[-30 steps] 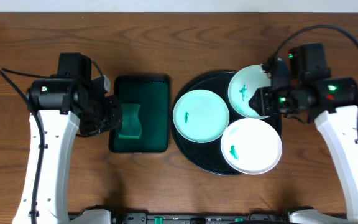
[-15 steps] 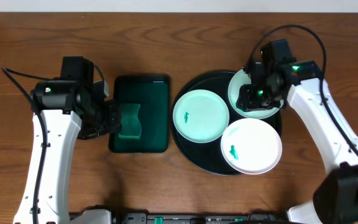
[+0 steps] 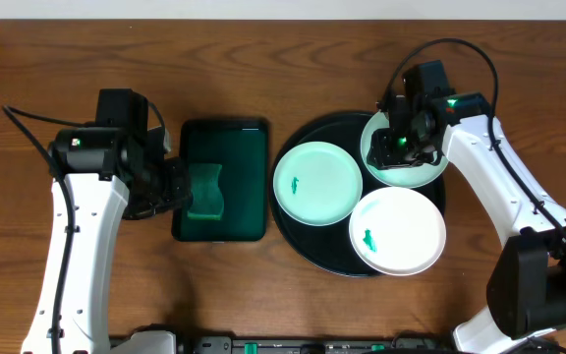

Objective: Clean dirty plates on tray and stack at the side
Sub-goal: 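Grasp the top-right white plate rim with the right gripper and tilt it up, then lower left gripper into the green tray and grasp the green sponge, then dip the held sponge in the green water with the left gripper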

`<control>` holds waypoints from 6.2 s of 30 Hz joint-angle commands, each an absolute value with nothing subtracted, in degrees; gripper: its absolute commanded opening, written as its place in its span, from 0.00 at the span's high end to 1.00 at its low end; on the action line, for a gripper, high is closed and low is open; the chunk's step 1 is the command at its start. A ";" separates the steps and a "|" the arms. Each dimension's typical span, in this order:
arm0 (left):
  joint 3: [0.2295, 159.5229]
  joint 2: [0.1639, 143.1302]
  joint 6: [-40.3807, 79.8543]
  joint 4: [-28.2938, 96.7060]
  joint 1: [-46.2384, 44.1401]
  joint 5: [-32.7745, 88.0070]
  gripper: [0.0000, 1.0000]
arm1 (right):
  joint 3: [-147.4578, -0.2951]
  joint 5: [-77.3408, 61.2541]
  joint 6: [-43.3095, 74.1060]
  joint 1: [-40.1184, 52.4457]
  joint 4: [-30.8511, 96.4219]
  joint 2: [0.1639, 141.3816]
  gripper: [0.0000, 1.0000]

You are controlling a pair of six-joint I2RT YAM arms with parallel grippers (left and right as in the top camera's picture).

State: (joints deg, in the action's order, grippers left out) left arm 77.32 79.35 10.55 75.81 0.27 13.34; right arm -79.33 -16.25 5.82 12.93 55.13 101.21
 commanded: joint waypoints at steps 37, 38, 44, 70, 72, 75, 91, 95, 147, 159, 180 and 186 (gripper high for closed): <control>76.82 79.33 10.11 74.39 0.16 12.75 0.89 | -59.48 -11.42 13.28 17.74 29.74 101.41 0.78; 76.82 79.33 10.11 74.28 0.16 12.78 0.89 | -59.13 -11.42 13.30 17.76 29.23 101.41 0.78; 76.82 79.33 10.11 73.95 0.16 12.75 0.89 | -58.83 -11.42 13.32 18.24 28.25 101.41 0.79; 76.82 79.33 10.11 73.80 0.16 12.75 0.88 | -58.26 -6.90 18.24 19.99 27.22 103.90 0.90; 76.82 79.33 10.11 73.56 0.16 12.75 0.88 | -58.26 -7.14 18.24 19.99 27.03 104.18 0.93; 76.82 79.33 10.11 72.75 0.16 12.78 0.87 | -58.26 -7.14 18.24 19.99 27.03 104.18 0.99; 76.79 84.42 12.80 66.39 -6.61 7.84 0.83 | -58.26 -7.14 18.22 19.99 26.76 104.18 0.99; 76.79 88.99 13.96 64.42 -7.77 7.42 0.73 | -58.26 -7.14 18.22 19.99 26.76 104.18 0.99; 64.77 109.03 18.13 42.54 -7.70 1.04 0.85 | -58.26 -7.11 18.22 19.99 26.79 104.18 0.98; 67.53 97.30 17.67 45.95 -7.86 1.02 0.93 | -58.26 -7.11 18.20 19.99 26.81 104.18 0.99; 67.29 85.62 15.11 43.51 -14.55 0.97 0.93 | -58.26 -7.11 18.20 19.99 27.00 104.18 0.99; 67.29 94.83 17.50 40.95 -15.14 0.80 0.93 | -58.26 -7.11 18.22 19.99 26.98 104.18 0.99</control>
